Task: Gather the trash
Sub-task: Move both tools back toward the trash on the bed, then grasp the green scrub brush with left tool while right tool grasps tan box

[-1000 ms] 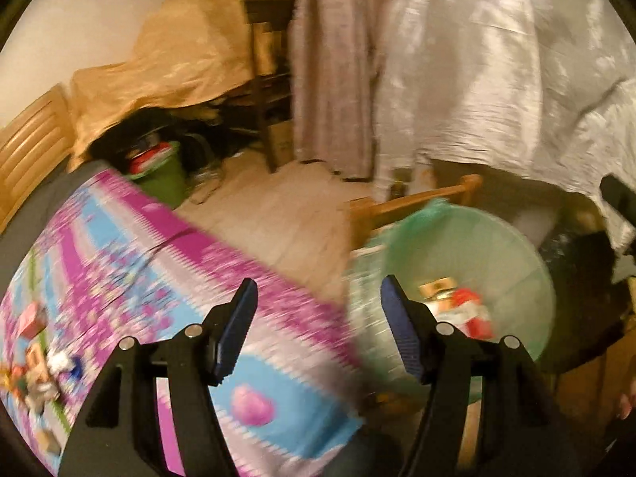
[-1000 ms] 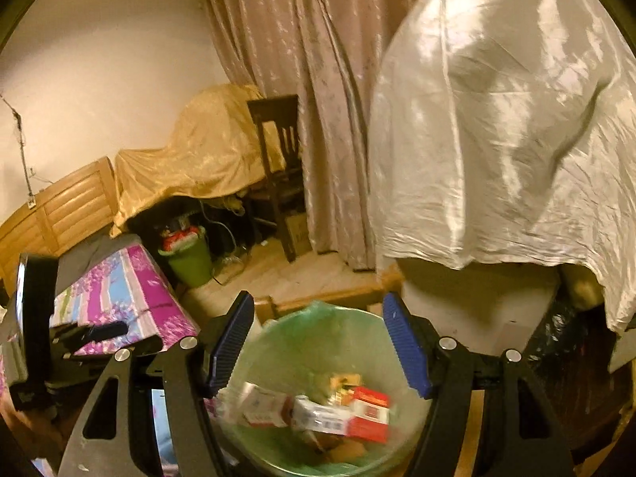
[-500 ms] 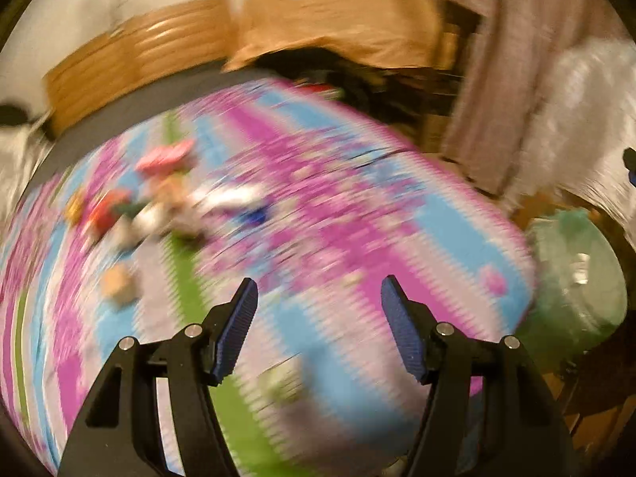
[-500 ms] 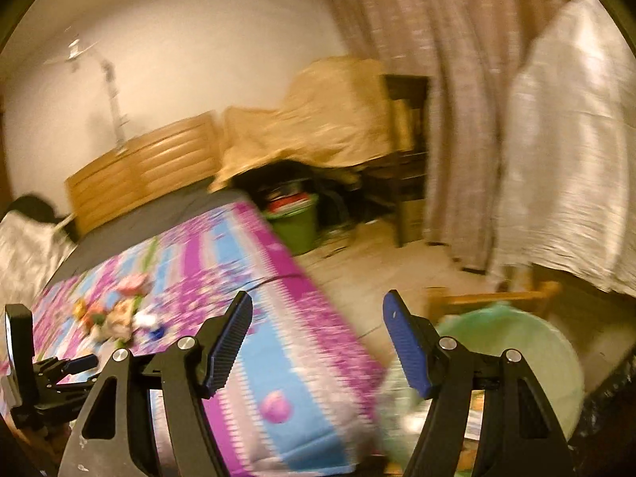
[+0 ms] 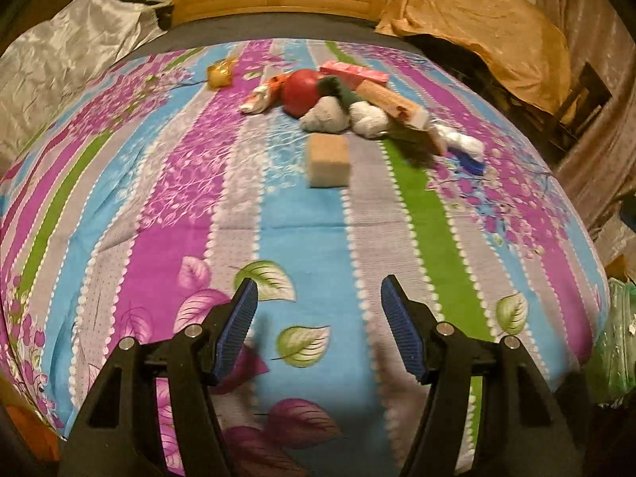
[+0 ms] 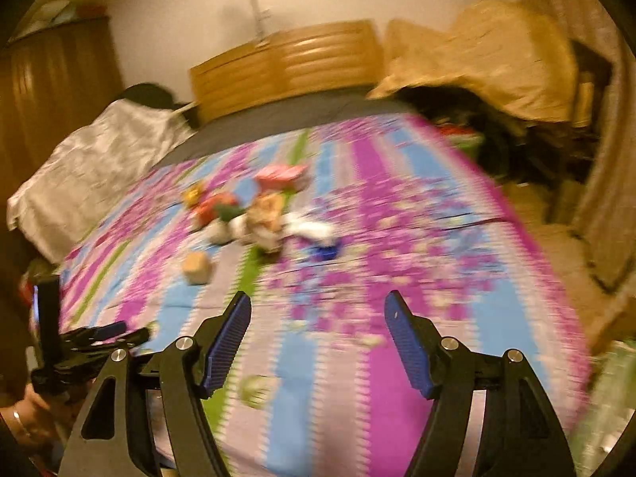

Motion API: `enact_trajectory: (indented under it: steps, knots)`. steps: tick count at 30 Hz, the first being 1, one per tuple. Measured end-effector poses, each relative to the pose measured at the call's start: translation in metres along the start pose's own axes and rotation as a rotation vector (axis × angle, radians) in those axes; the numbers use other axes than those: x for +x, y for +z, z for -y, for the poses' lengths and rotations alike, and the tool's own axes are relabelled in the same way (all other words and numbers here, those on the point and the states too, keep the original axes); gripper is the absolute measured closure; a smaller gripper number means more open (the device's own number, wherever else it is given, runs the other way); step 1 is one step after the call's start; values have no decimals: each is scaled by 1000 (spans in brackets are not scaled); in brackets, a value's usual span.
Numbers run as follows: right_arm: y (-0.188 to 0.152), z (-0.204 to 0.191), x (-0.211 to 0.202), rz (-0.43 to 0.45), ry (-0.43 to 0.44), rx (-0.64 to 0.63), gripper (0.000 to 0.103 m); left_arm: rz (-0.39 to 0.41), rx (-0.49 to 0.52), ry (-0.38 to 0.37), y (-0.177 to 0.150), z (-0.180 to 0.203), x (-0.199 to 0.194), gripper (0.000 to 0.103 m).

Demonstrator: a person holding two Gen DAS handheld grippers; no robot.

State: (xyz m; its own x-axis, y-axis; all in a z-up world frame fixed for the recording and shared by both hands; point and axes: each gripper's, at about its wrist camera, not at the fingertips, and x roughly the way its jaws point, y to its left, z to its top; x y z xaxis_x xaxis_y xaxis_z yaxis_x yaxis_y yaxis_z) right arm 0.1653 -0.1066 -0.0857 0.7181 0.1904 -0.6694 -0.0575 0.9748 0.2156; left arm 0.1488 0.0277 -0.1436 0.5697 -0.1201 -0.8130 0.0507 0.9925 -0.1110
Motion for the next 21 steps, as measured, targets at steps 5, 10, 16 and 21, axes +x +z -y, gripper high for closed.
enact_trajectory:
  steps: [5, 10, 16, 21]
  knots:
    - [14, -29, 60, -72, 98, -28, 32, -7, -31, -4, -2, -9, 6, 37]
    - [53, -42, 106, -74, 162, -84, 29, -14, -70, -24, 11, -18, 19, 37]
    - [113, -41, 185, -146, 185, -90, 22, 42, -92, -40, 49, -27, 24, 35]
    - [132, -39, 251, -297, 199, -123, 22, 50, -119, -177, 111, -37, 39, 35]
